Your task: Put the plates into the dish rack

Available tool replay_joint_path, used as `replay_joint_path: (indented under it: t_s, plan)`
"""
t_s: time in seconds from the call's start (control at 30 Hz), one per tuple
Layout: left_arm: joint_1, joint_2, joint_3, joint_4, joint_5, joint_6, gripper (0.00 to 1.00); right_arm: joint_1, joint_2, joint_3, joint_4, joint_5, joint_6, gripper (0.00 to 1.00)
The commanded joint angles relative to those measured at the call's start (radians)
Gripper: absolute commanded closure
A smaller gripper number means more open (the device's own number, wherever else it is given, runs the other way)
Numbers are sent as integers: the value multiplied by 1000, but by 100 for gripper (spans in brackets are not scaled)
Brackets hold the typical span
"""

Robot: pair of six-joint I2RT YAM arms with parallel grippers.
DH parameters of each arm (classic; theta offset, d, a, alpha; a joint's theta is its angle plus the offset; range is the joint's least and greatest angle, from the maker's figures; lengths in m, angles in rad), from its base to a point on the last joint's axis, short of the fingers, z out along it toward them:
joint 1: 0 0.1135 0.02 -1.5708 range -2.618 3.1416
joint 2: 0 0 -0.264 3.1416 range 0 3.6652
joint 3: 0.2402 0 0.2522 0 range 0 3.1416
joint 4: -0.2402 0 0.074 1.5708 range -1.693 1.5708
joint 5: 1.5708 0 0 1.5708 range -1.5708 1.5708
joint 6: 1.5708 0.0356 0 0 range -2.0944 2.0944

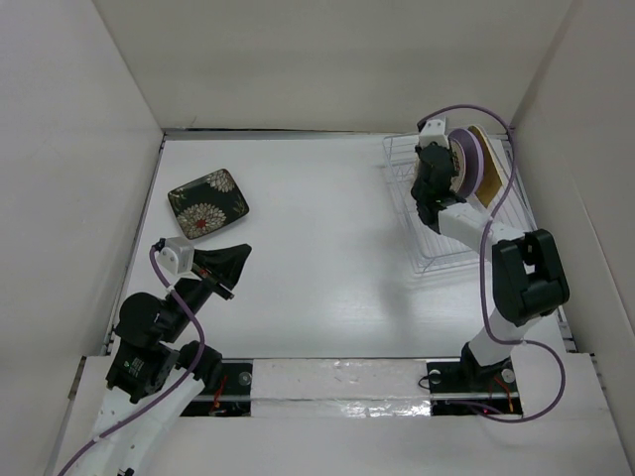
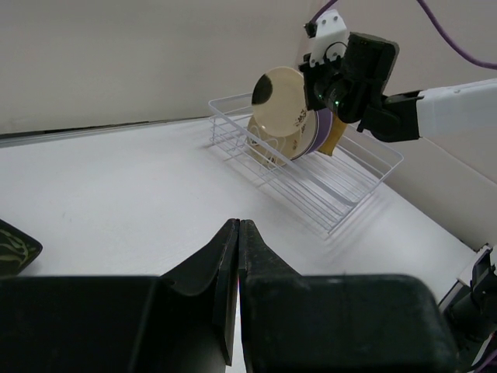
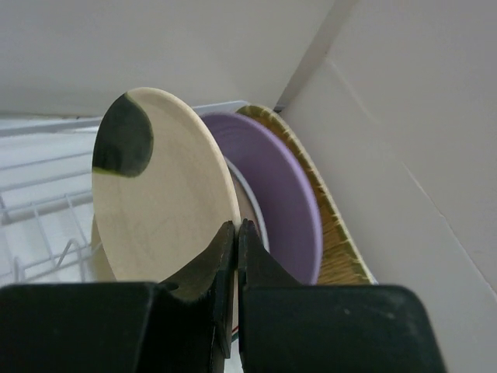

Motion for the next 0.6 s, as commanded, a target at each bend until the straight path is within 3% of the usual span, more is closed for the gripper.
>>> replay_joint_path:
  t_s: [0.0, 0.23, 0.33, 0.37, 0.43, 0.53, 0.57]
  plan:
    - [-7, -11, 33, 49, 1, 2, 100, 38, 28, 13, 2, -53, -13, 100]
    - [-7, -4, 31, 49, -2, 4, 100, 67, 78, -6, 57, 3, -65, 99]
    - [-7, 2, 30, 49, -7, 4, 100, 67, 71, 17, 82, 71, -38, 61]
    - [-7, 3, 30, 49, -7, 2, 100, 67, 62, 35, 5, 62, -7, 43]
    - [-7, 15, 28, 49, -11, 2, 100, 67, -4, 104, -156, -16, 123, 34]
    - [-7, 26, 28, 46, -31, 1, 100, 76, -44, 208, -315, -134, 318, 34]
    - [-7, 28, 28, 44, -37, 1, 100, 102, -50, 233, -396, -238, 353, 37]
